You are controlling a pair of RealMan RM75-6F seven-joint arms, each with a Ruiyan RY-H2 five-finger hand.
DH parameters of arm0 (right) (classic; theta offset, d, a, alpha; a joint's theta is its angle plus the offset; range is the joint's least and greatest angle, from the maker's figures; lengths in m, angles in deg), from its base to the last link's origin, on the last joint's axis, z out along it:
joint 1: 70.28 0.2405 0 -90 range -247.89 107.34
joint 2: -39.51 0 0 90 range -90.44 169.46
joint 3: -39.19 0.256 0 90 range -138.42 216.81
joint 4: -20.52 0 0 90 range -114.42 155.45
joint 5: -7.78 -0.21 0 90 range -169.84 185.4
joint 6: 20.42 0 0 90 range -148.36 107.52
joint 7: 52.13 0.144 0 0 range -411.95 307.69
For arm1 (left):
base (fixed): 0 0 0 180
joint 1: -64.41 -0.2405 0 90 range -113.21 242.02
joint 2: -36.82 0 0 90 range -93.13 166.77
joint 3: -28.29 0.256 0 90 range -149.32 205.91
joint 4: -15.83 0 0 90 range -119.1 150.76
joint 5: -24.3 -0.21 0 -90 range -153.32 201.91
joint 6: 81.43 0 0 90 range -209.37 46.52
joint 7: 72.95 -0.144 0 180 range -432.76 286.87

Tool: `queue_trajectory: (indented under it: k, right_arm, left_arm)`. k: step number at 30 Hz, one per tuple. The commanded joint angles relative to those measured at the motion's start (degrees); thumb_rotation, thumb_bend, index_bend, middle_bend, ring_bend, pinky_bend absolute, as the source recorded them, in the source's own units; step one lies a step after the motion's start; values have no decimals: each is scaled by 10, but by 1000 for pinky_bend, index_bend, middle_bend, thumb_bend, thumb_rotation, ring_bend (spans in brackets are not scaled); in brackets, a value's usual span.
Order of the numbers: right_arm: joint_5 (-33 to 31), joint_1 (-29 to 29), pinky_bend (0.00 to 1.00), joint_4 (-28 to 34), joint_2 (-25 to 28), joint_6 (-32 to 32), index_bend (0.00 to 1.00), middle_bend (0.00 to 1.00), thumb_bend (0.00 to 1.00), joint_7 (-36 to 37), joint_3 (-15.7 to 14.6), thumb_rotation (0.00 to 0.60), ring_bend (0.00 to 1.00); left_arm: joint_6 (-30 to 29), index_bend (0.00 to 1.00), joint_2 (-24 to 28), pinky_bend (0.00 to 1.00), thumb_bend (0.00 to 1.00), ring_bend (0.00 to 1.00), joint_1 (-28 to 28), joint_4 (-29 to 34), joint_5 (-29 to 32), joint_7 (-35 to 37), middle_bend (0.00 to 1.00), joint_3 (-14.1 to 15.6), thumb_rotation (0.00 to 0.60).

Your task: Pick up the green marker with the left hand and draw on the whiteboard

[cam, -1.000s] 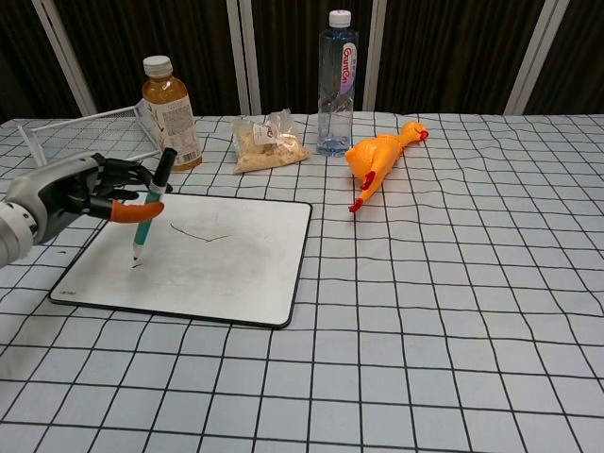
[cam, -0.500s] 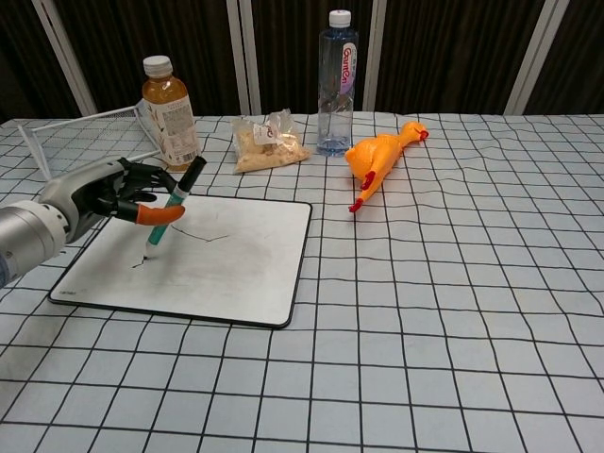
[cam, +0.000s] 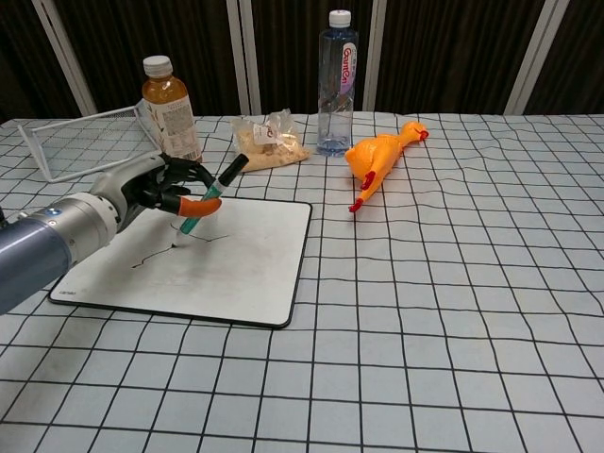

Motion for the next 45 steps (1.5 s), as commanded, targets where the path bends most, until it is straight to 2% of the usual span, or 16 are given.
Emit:
queue_trajectory:
  k: [1, 6, 12, 16, 22, 27, 34, 39, 45]
  right_arm:
    - [-1, 0, 0, 1, 1, -1, 0, 0, 354, 2, 1, 600, 0]
    - [-4, 2, 0, -1, 0, -4, 0, 0, 354, 5, 1, 600, 0]
    - [-7, 3, 0, -2, 0, -8, 0, 0, 354, 6, 2, 600, 0]
    - [-7, 2, 0, -2, 1, -6, 0, 0, 354, 6, 1, 600, 0]
    - [-9, -3, 0, -2, 3, 0, 0, 0, 354, 10, 1, 600, 0]
    - [-10, -5, 0, -2, 4, 1, 0, 0, 354, 6, -1, 600, 0]
    - [-11, -7, 0, 2, 4, 2, 0, 0, 355, -4, -2, 600, 0]
    - [-15, -8, 0, 4, 4, 1, 0, 0, 354, -6, -1, 600, 0]
    - [-14, -9, 0, 5, 3, 2, 0, 0, 354, -11, -2, 600, 0]
  left_arm:
    - [14, 771, -23, 89, 535, 66, 22, -31, 2, 7, 273, -14, 600]
    - [36, 771, -57, 88, 524, 66, 64, -87, 2, 19, 274, -37, 600]
    - [36, 771, -85, 88, 512, 66, 117, -115, -12, 56, 275, -78, 600]
    - [4, 771, -73, 89, 512, 66, 125, -73, -30, 80, 275, -100, 600]
    - [-46, 772, -8, 89, 512, 66, 88, 45, -48, 69, 276, -102, 600]
    - [-63, 772, 55, 89, 511, 66, 47, 125, -54, 25, 277, -74, 600]
    - [-72, 772, 154, 88, 504, 66, -6, 183, -66, -84, 276, -4, 600]
    - [-65, 772, 200, 86, 497, 67, -30, 176, -54, -159, 276, 40, 600]
    - [-53, 766, 218, 78, 451, 66, -43, 139, -35, -260, 275, 90, 600]
